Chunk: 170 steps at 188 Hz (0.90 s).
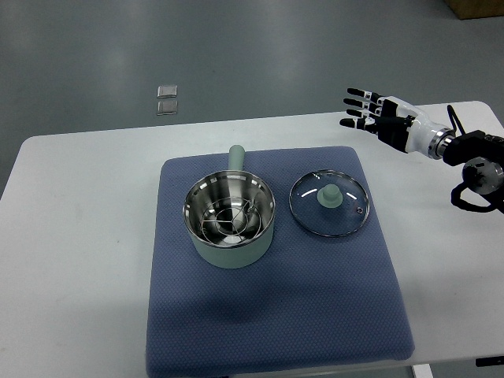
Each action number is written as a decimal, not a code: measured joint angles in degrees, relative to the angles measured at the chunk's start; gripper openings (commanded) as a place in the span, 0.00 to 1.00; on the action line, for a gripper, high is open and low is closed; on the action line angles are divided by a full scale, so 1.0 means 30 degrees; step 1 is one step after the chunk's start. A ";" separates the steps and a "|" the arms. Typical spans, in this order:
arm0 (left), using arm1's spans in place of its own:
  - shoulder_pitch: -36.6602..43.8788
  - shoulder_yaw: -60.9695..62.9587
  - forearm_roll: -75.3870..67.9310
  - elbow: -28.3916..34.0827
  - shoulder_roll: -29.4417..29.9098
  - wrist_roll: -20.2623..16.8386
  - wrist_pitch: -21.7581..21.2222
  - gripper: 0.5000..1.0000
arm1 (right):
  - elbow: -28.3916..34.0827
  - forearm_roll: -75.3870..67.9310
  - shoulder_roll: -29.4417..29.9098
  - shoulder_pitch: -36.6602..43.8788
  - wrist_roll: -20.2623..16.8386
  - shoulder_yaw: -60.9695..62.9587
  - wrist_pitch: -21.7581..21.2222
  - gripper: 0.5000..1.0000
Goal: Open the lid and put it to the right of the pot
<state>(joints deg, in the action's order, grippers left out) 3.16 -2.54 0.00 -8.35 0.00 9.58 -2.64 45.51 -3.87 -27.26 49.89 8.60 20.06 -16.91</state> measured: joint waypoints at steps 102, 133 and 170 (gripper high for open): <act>0.0001 0.0006 0.0000 0.0000 0.0000 0.0000 0.0000 1.00 | -0.1441 -0.5078 0.1295 -0.0683 -0.0925 0.1584 0.0370 0.86; 0.0001 0.0006 0.0000 0.0000 0.0000 0.0000 0.0000 1.00 | -0.2972 -0.5050 0.1804 -0.0760 -0.0914 0.1657 0.0342 0.86; -0.0001 0.0008 0.0000 0.0000 0.0000 0.0000 0.0000 1.00 | -0.3209 -0.4814 0.1864 -0.0789 -0.0921 0.1611 0.0089 0.86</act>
<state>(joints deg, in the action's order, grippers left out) 3.15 -2.52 0.00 -8.35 0.00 9.58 -2.64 35.88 -18.31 -21.67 47.53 5.84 24.89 -16.64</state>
